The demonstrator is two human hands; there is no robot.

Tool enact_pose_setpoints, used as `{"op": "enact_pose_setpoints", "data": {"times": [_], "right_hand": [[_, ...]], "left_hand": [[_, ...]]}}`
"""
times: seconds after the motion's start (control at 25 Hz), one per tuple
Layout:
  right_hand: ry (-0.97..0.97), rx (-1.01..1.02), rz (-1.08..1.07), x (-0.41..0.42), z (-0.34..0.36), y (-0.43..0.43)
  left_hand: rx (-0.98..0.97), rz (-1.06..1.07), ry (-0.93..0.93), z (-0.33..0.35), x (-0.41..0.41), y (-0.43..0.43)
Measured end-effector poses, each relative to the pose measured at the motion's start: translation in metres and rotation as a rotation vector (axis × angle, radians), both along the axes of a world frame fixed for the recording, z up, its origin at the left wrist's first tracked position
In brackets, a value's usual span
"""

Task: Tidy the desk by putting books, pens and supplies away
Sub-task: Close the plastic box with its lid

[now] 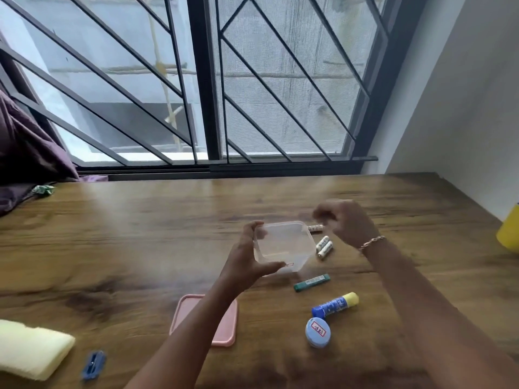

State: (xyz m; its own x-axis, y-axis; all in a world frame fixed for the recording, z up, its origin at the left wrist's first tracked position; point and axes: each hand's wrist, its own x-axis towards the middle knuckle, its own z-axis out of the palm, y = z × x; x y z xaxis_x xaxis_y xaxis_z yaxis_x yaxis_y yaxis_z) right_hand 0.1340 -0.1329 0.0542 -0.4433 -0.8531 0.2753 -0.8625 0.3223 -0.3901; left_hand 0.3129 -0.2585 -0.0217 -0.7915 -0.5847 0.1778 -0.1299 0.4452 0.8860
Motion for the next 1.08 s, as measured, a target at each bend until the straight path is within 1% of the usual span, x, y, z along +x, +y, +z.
{"op": "enact_pose_setpoints", "data": {"times": [0.04, 0.12, 0.16, 0.2, 0.4, 0.52, 0.64, 0.8, 0.96, 1.0, 1.08], "right_hand": [[0.066, 0.132, -0.037, -0.012, -0.012, 0.008], [0.162, 0.456, 0.013, -0.024, -0.045, 0.014], [0.179, 0.539, 0.057, -0.026, -0.058, 0.014], [0.183, 0.575, 0.085, -0.029, -0.066, 0.012], [0.259, 0.575, 0.077, -0.031, -0.075, 0.008], [0.165, 0.635, 0.018, -0.031, -0.076, 0.009], [0.138, 0.658, -0.015, -0.03, -0.072, 0.01], [0.132, 0.547, -0.04, -0.026, -0.071, 0.012], [0.09, 0.479, -0.094, -0.025, -0.068, 0.019], [0.047, 0.441, -0.116, -0.025, -0.064, 0.022], [-0.12, 0.252, -0.159, -0.024, -0.048, 0.024]], "left_hand": [[0.001, 0.007, -0.004, 0.0, 0.0, 0.0], [0.01, 0.007, -0.013, -0.001, 0.0, 0.0], [0.013, 0.006, -0.016, -0.001, -0.001, 0.0], [0.011, 0.005, -0.018, 0.0, -0.001, 0.0], [-0.017, 0.002, -0.018, 0.002, -0.002, -0.003], [-0.013, 0.009, -0.011, 0.004, -0.003, -0.002], [-0.014, 0.007, -0.009, 0.003, -0.004, -0.002], [-0.029, -0.003, -0.012, 0.0, -0.004, -0.003], [-0.039, -0.004, -0.013, -0.001, -0.005, -0.004], [-0.038, -0.005, -0.013, -0.001, -0.005, -0.004], [-0.042, -0.008, -0.017, -0.002, -0.004, -0.004]]}}
